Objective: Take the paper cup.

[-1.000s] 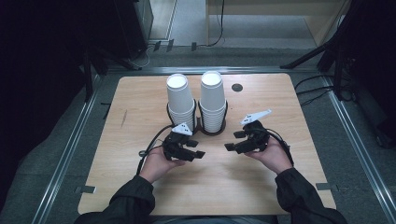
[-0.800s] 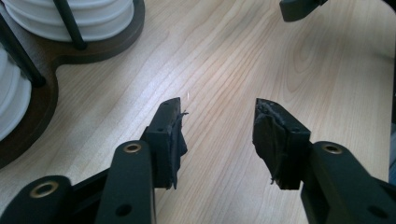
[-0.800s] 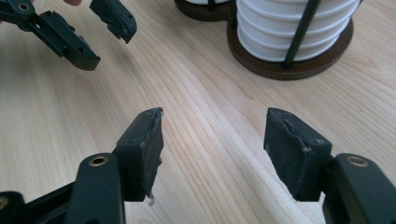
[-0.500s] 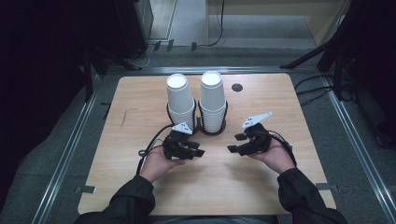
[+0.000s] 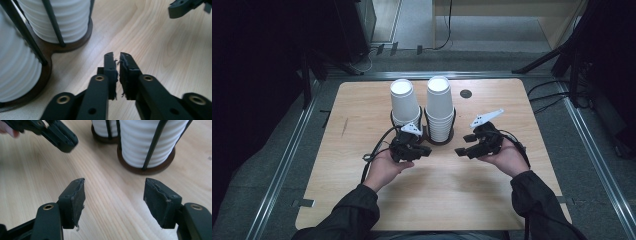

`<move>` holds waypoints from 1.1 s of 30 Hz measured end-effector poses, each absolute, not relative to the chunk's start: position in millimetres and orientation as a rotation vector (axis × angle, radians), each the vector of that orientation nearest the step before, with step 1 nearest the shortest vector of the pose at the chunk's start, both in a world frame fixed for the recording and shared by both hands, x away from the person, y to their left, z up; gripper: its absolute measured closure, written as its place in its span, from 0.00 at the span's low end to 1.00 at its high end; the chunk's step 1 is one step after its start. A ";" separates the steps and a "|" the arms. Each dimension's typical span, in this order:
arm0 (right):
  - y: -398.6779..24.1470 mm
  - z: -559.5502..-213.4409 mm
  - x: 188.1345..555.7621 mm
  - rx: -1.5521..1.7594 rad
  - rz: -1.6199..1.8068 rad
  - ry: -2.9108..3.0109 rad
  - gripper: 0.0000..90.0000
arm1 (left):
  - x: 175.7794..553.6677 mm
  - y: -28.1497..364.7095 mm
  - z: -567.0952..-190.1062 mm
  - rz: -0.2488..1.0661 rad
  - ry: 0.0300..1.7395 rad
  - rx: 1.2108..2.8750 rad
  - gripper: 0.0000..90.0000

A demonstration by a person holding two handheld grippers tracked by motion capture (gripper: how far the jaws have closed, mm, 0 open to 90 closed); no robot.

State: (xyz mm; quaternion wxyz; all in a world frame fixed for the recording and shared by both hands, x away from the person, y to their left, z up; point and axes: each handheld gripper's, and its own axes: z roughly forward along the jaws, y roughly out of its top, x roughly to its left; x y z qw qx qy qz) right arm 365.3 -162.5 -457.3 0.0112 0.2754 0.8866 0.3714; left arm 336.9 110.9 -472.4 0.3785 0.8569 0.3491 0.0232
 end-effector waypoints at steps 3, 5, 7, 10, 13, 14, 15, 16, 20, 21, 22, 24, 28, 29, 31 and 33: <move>-160.9 -441.1 373.2 0.859 1.187 2.750 0.37 | 342.8 110.4 -467.2 0.070 0.896 2.152 0.95; -160.3 -438.9 374.9 0.852 1.182 2.750 0.37 | 346.6 109.2 -465.7 0.090 0.909 2.155 0.96; -157.7 -429.3 381.1 0.833 1.175 2.751 0.37 | 350.2 107.8 -461.3 0.106 0.913 2.130 0.99; -156.3 -423.7 384.7 0.840 1.185 2.750 0.37 | 354.6 105.1 -452.7 0.142 0.910 2.109 1.00; -153.7 -414.2 391.7 0.844 1.179 2.738 0.36 | 361.3 103.3 -445.7 0.170 0.930 2.095 1.00; -152.6 -410.7 394.7 0.844 1.184 2.733 0.36 | 363.0 103.1 -444.3 0.177 0.931 2.091 1.00; -152.1 -408.7 396.7 0.841 1.183 2.731 0.36 | 366.3 101.9 -443.3 0.179 0.925 2.081 1.00; -151.0 -405.6 399.3 0.844 1.182 2.725 0.36 | 368.5 100.7 -442.2 0.188 0.934 2.090 1.00; -148.5 -398.0 407.9 0.846 1.195 2.708 0.34 | 372.8 98.3 -436.0 0.227 0.940 2.059 1.00; -146.3 -392.2 411.8 0.842 1.198 2.697 0.33 | 372.5 95.8 -435.4 0.247 0.941 2.055 1.00; -146.3 -392.2 411.8 0.842 1.198 2.697 0.33 | 372.5 95.8 -435.4 0.247 0.941 2.055 1.00; -143.9 -386.2 415.9 0.834 1.195 2.693 0.31 | 372.8 94.2 -435.5 0.254 0.940 2.052 1.00; -137.1 -373.9 425.1 0.819 1.200 2.690 0.27 | 374.5 92.3 -438.8 0.264 0.942 2.065 1.00; -135.4 -371.8 426.8 0.819 1.197 2.692 0.25 | 374.9 92.1 -439.5 0.266 0.941 2.066 1.00; -126.6 -362.9 434.3 0.801 1.193 2.692 0.22 | 375.3 91.7 -440.9 0.269 0.936 2.065 1.00; -124.4 -361.1 436.5 0.798 1.198 2.695 0.21 | 374.9 91.5 -440.5 0.275 0.936 2.070 1.00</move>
